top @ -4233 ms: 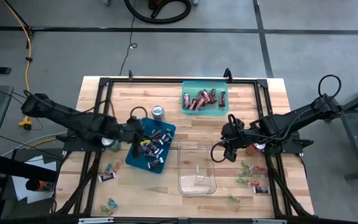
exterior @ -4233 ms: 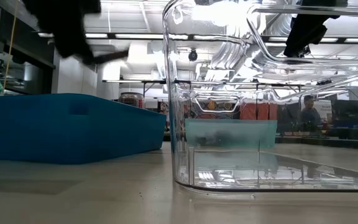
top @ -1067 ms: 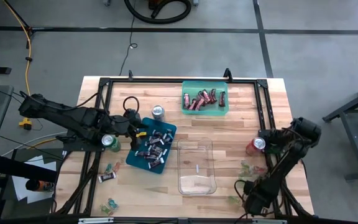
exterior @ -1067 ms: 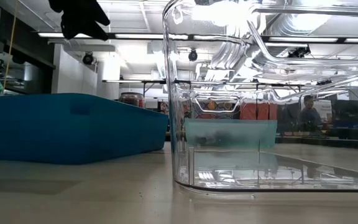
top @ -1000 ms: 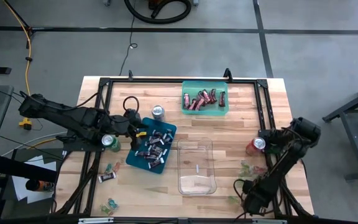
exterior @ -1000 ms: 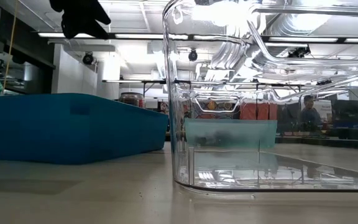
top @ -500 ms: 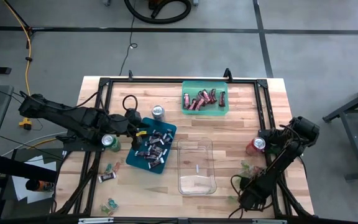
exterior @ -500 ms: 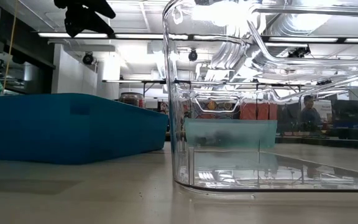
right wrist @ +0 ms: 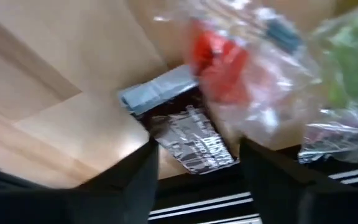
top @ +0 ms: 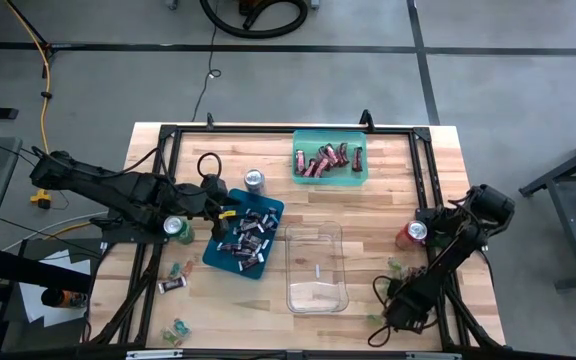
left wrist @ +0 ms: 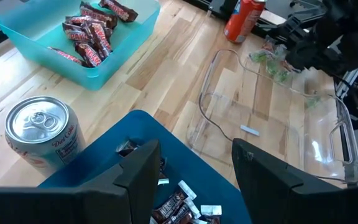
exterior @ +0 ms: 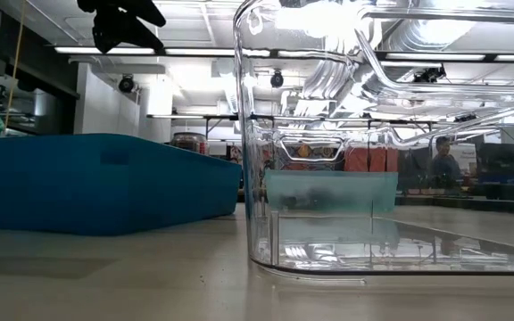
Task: Sort candy
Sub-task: Put the chocolate bar into the blue bin
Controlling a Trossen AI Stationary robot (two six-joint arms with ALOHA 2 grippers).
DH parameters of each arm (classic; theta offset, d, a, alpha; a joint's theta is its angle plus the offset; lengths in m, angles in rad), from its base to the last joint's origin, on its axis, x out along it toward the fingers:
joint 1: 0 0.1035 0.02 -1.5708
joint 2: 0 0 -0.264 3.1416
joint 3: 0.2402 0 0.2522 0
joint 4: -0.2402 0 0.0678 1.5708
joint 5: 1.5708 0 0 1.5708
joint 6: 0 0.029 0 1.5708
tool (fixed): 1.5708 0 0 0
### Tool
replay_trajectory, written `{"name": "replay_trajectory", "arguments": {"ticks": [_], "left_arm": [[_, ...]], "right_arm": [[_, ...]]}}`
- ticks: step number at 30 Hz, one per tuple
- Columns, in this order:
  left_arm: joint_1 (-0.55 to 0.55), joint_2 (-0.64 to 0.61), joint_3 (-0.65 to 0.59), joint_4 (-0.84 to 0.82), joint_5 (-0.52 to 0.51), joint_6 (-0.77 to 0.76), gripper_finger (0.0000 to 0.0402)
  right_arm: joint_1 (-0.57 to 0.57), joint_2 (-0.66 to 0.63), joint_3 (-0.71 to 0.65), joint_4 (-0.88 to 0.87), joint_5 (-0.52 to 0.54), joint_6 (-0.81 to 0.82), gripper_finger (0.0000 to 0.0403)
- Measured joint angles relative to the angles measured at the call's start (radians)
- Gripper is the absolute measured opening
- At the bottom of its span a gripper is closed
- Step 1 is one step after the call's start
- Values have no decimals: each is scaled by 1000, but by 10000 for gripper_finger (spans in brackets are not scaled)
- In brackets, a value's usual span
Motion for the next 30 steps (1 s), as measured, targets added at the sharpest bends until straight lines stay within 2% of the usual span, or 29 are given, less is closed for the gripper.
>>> {"name": "replay_trajectory", "arguments": {"ticks": [2, 5, 7, 10, 15, 25, 28, 30], "left_arm": [[0, 0, 0, 0, 0, 1, 186], [0, 0, 0, -1, 0, 3, 186], [0, 0, 0, -5, 0, 10, 186], [0, 0, 0, -6, 0, 36, 186], [0, 0, 0, -6, 0, 47, 186], [0, 0, 0, -6, -4, 56, 186], [0, 0, 0, -6, -4, 56, 186], [0, 0, 0, -6, -4, 56, 186]], "right_arm": [[-3, 2, 0, 4, -8, -17, 159], [-7, 2, -1, 3, -33, -31, 52], [-8, 2, 1, -7, -58, -48, 21], [-14, 3, 28, -42, -56, -102, 29], [-15, -12, 100, -117, 2, -219, 4], [-34, -130, 246, -199, -14, -425, 0], [-74, -206, 291, -199, 37, -540, 0], [-113, -259, 316, -195, 117, -627, 0]]}}
